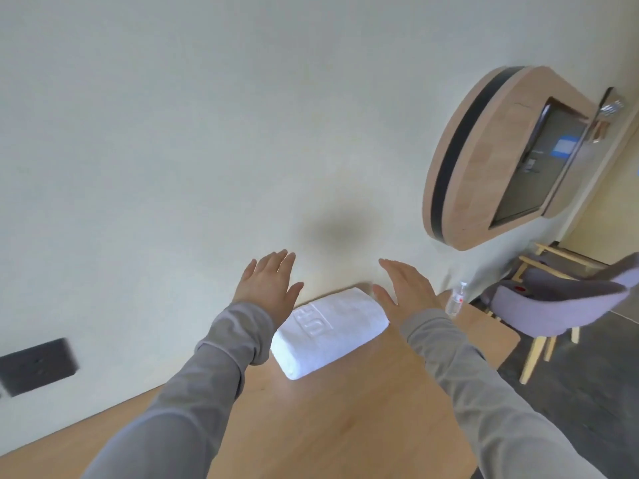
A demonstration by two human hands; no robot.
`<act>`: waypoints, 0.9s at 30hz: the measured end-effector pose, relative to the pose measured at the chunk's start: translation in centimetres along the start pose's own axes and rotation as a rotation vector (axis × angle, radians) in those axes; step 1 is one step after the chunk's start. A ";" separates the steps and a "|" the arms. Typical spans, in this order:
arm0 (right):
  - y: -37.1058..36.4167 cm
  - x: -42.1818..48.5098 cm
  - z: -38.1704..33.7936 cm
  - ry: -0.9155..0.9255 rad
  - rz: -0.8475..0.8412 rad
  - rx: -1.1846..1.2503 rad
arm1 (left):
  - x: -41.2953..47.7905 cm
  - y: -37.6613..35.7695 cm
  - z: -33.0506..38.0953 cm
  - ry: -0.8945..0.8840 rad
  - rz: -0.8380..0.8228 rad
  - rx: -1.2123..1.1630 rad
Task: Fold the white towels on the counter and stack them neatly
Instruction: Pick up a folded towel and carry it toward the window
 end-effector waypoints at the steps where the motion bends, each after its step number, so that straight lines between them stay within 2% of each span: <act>1: -0.8 0.5 0.0 0.013 -0.006 0.021 | 0.1 -0.4 -0.3 0.014 -0.003 0.013; 8: -7.2 4.2 2.7 0.126 -0.098 0.116 | 2.1 -4.3 -0.9 0.133 -0.027 0.124; 19: -14.1 11.7 14.9 0.194 -0.204 0.239 | 7.6 -13.1 5.0 0.291 -0.020 0.164; 23: -18.3 11.6 17.0 0.210 -0.274 0.287 | 6.9 -17.0 5.3 0.358 -0.063 0.177; 27: -23.7 9.7 19.3 0.188 -0.399 0.302 | 4.8 -21.9 4.9 0.418 -0.173 0.201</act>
Point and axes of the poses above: each hand's wrist, its own x-axis towards the middle knuckle, its own y-axis out of the back of the hand, z = x × y, the point moved 10 cm from there along x, towards the middle knuckle, and after that the axes turned 8 degrees about z, right-handed, at the moved point
